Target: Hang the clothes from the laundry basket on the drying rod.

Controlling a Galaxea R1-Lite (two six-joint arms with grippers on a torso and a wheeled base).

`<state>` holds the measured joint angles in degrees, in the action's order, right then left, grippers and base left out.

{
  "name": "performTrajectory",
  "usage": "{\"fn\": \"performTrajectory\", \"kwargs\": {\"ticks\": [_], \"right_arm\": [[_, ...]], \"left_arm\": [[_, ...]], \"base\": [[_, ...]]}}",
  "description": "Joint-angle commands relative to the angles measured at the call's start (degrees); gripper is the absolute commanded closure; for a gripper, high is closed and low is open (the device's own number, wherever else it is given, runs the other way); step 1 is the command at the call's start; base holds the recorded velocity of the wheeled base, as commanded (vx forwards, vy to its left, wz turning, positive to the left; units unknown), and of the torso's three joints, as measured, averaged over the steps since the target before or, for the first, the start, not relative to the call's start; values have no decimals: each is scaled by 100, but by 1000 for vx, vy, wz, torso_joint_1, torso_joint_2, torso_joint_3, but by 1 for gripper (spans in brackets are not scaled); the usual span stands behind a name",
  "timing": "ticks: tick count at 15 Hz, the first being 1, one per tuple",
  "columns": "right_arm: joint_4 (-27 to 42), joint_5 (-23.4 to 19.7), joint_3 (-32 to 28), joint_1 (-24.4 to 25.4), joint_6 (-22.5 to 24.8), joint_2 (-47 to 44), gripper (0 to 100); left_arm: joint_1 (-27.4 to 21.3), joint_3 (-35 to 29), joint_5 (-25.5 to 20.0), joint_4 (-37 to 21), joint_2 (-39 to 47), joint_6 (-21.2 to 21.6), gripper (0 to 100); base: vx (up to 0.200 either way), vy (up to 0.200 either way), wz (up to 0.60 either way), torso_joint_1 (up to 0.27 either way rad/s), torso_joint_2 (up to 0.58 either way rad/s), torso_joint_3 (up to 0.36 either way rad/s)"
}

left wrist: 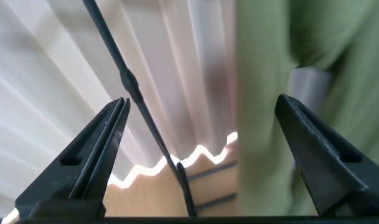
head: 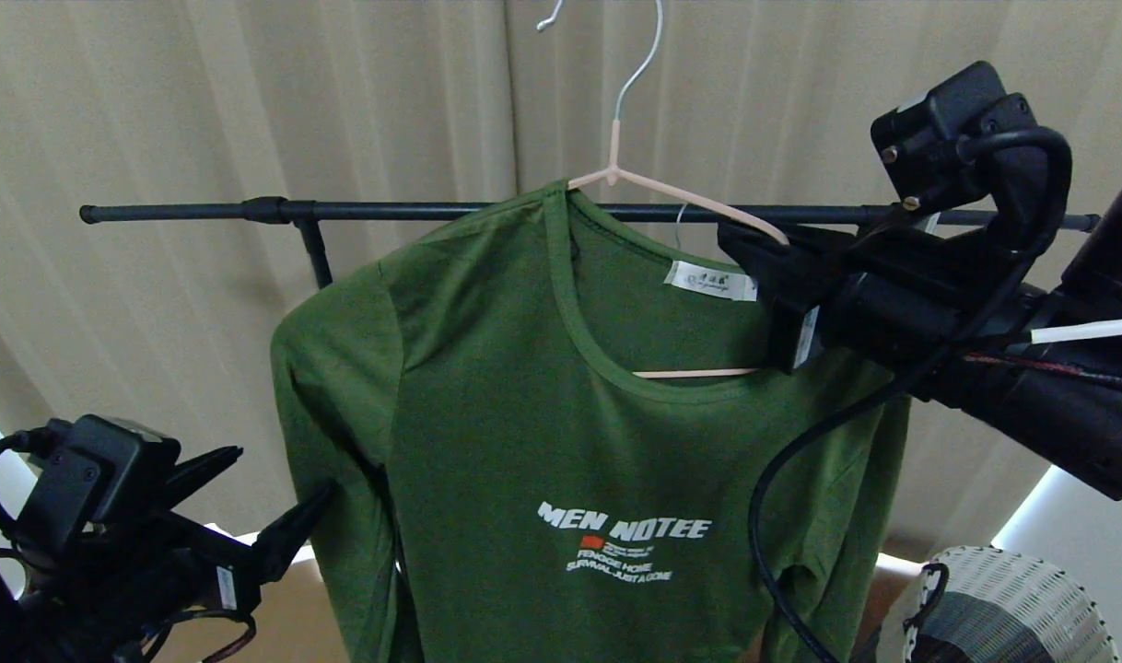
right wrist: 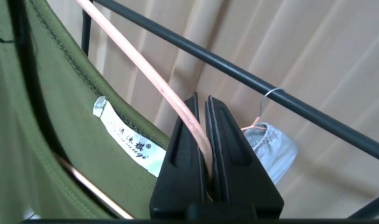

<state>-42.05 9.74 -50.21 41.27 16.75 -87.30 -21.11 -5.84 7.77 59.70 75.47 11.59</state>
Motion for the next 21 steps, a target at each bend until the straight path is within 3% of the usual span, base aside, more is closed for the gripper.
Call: {"fn": "performTrajectory", "kwargs": {"ticks": [1,5,9,13,14,18,21], "right_arm": [[3,2,91,4,4,81,100],[-5,10,108,-4,4,125,100],[3,10,-24,-532,13,125,100],[21,10,-76,-567,13,108,100],[21,10,-76,-567,13,90,100],[39,28,-59,-567,13,72,100],[109,107,222,-690,30,134,100]], "left_arm": [[-7,-49,6,7,178,-8,100],[46,-49,6,7,178,-17,100],[1619,-40,6,7,504,159,100],[1760,-23,-12,24,468,141,100],[1663,-5,-12,24,389,141,0],[1127,74,-21,24,108,54,0],[855,65,-100,24,-208,-491,0]], "base": [[0,0,0,0,0,0],[0,0,0,0,0,0],[0,0,0,0,0,0],[0,0,0,0,0,0],[0,0,0,0,0,0],[0,0,0,0,0,0],[0,0,0,0,0,0]]}}
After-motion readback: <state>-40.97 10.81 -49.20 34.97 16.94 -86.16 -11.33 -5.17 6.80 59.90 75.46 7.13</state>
